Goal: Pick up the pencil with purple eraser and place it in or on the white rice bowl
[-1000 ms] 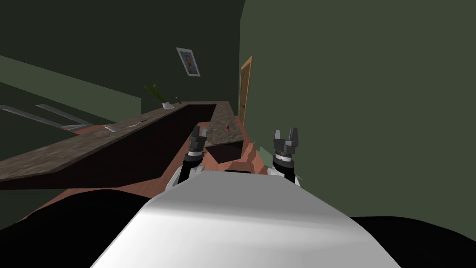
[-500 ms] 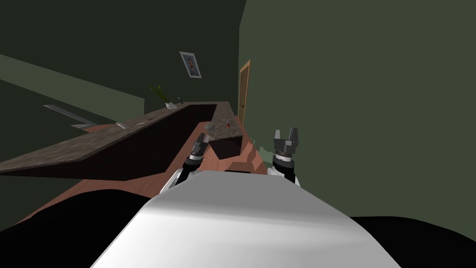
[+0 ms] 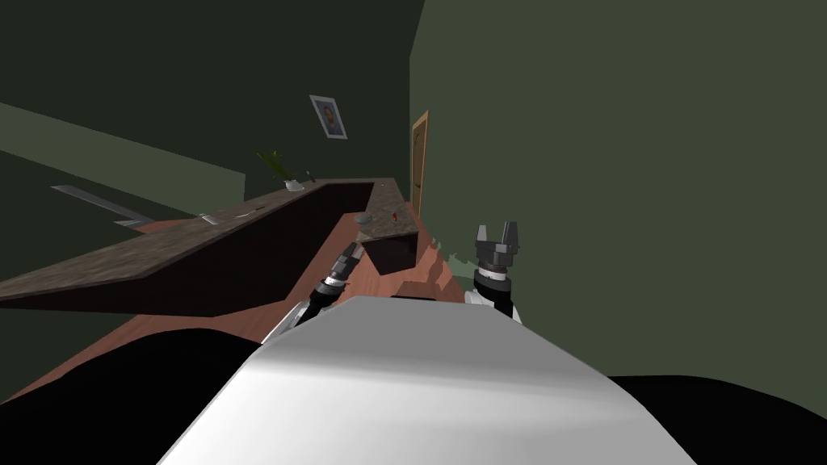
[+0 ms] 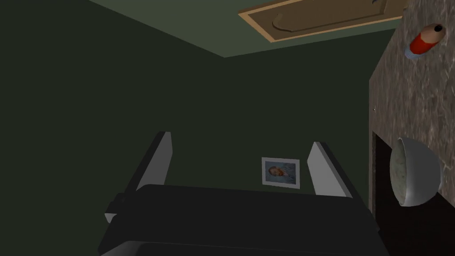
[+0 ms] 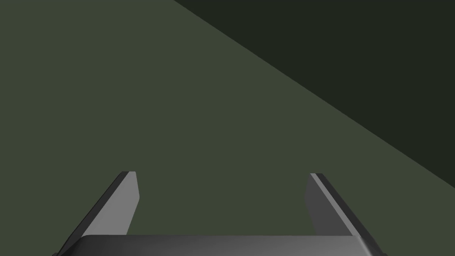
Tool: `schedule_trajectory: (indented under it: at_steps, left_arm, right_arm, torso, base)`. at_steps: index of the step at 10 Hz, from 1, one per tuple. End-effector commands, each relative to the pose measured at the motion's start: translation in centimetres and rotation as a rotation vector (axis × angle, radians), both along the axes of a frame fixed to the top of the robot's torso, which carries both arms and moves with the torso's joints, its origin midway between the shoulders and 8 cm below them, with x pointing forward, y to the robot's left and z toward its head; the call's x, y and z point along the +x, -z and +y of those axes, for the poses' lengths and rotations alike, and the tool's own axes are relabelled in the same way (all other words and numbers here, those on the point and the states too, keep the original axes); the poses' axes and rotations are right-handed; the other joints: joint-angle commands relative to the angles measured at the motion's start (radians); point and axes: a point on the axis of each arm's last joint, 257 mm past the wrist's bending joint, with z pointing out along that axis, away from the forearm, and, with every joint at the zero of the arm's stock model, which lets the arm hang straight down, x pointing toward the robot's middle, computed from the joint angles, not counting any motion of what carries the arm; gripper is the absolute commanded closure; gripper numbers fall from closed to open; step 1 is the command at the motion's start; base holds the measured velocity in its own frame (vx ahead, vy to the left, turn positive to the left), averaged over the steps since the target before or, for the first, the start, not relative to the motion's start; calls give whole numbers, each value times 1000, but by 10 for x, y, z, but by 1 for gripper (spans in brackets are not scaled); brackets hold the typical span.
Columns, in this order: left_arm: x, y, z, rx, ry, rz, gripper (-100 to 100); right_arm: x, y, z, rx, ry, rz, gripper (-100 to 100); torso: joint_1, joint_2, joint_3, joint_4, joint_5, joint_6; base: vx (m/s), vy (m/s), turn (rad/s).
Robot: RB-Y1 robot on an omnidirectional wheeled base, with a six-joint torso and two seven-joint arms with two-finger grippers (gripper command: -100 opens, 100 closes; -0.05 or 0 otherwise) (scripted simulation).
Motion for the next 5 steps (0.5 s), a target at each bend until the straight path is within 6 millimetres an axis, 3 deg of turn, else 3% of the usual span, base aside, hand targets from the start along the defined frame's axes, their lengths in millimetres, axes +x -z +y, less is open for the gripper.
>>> schedule_trajectory:
  at_steps: [1, 2, 5]
  left_arm:
    - [-4, 14, 7, -1, 6, 44, -100]
    - [-11, 35, 19, 12, 18, 111, -100]
    - [-20, 59, 36, 26, 21, 190, -100]
  right_arm:
    - [0, 0, 0, 0, 0, 0, 0]
    - [0, 0, 0, 0, 0, 0, 0]
    - [0, 0, 0, 0, 0, 0, 0]
  torso:
    - [0, 0, 0, 0, 0, 0]
    - [0, -1, -1, 0, 0, 0]
    - [-1, -4, -2, -1, 0, 0]
  base:
    - [-42, -11, -50]
    - [-26, -22, -132]
    - [-12, -28, -84]
